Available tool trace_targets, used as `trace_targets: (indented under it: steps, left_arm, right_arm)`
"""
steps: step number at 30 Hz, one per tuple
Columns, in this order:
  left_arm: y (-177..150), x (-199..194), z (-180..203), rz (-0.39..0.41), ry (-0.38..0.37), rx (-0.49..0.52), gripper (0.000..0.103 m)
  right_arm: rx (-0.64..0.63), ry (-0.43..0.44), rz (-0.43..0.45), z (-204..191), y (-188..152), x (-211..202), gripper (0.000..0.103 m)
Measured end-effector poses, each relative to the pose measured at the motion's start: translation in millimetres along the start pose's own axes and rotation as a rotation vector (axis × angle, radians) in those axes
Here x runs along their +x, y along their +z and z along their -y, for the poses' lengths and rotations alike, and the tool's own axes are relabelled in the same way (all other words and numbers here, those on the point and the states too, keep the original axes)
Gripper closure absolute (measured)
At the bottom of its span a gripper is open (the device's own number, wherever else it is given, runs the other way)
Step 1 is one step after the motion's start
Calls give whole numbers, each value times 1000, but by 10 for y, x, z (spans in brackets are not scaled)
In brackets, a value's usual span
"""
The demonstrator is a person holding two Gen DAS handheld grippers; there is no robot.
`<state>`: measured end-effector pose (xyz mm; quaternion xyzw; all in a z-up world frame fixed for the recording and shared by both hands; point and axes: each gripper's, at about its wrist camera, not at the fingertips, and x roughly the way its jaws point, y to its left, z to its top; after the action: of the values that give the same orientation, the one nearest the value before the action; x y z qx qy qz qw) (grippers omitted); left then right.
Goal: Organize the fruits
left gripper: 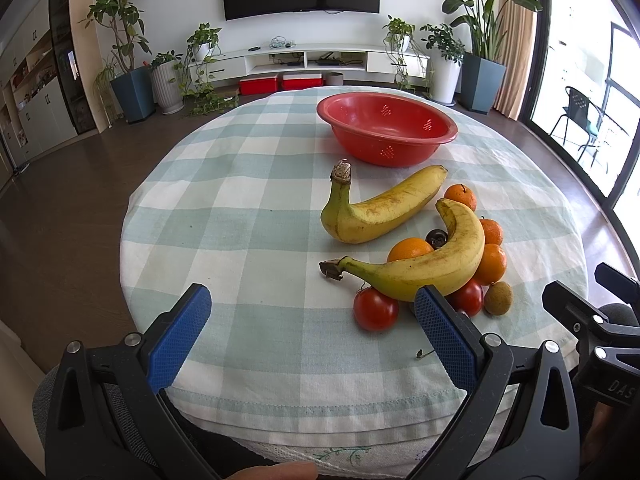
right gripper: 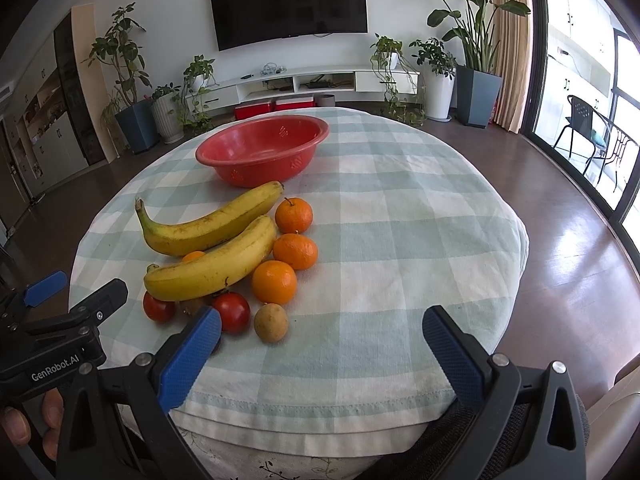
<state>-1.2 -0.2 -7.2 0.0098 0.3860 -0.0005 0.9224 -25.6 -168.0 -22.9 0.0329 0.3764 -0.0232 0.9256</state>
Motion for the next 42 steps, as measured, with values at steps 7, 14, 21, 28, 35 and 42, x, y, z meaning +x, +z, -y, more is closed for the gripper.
trace_targets:
  steps: [7, 14, 21, 28, 35, 42]
  left_arm:
    - [2, -1, 0, -1, 0, 0, 0]
    - [3, -2, 1, -1, 0, 1, 0]
    - [0, -1, 2, -1, 0, 0, 0]
    - [-9, -15, -26, 7, -19, -14, 0]
    - [-46, 27, -205, 70, -209, -36, 0]
    - [-122, 124, -304, -53, -175, 27, 0]
  right_arm:
    - [-1, 0, -1, -2, 6, 0, 0]
    - [0, 0, -3, -2, 8, 1, 0]
    - [0, 1, -4, -2, 9, 2, 0]
    - [5, 5, -1, -3, 12, 0, 0]
    - [195, 209, 31, 175, -58, -44, 0]
    - [324, 389, -4, 302, -143, -12, 0]
